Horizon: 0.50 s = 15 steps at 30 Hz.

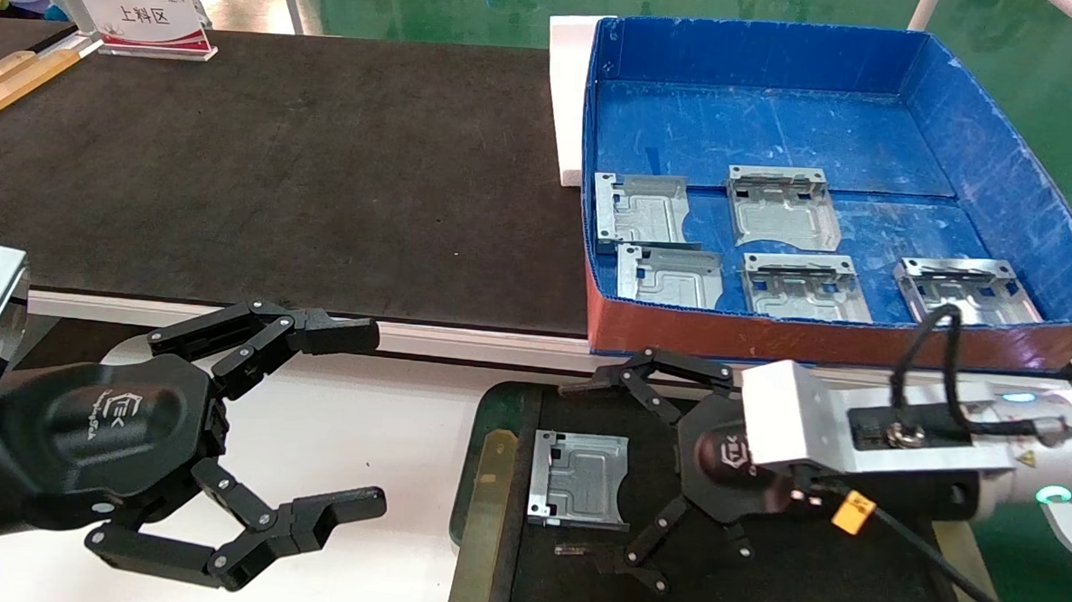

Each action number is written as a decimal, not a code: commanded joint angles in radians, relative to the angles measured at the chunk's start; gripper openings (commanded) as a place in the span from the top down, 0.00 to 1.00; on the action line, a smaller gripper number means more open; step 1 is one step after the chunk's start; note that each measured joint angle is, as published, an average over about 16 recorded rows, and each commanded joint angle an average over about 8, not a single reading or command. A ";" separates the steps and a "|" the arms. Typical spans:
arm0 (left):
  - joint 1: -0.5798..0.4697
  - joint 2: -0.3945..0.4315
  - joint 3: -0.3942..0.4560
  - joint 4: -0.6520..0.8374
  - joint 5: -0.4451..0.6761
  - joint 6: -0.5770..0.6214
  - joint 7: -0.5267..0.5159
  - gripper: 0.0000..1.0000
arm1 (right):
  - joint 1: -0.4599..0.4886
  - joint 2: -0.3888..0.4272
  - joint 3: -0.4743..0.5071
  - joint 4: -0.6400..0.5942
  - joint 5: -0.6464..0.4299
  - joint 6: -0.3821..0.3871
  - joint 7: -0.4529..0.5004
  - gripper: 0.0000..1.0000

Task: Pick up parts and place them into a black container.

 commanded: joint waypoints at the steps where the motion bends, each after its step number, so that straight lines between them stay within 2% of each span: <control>1: 0.000 0.000 0.000 0.000 0.000 0.000 0.000 0.00 | -0.018 0.011 0.022 0.022 0.007 0.004 0.023 0.00; 15: 0.000 0.000 0.000 0.000 0.000 0.000 0.000 0.00 | -0.142 0.087 0.178 0.179 0.059 0.029 0.186 0.00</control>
